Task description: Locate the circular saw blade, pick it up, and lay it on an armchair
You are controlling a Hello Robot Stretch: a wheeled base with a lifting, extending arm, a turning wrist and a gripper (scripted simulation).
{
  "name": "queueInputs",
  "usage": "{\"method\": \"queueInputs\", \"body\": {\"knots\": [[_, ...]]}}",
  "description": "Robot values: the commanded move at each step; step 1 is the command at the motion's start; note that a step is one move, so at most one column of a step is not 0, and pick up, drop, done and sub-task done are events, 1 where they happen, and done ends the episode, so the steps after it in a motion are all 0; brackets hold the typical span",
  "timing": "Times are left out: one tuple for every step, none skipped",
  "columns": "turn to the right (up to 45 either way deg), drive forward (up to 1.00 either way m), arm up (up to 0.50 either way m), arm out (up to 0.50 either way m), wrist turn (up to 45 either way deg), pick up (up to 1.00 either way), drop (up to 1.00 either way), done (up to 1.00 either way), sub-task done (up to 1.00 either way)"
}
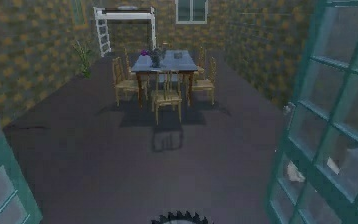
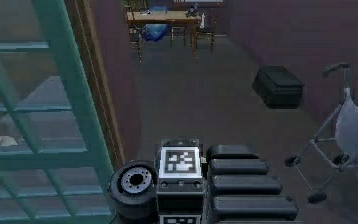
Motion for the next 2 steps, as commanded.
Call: {"method": "queueInputs", "body": {"knots": [[0.0, 1.0, 0.0, 0.0, 0.0, 0.0, 0.0, 0.0, 0.0], [6.0, 0.0, 0.0, 0.0, 0.0, 0.0, 0.0, 0.0, 0.0]]}}
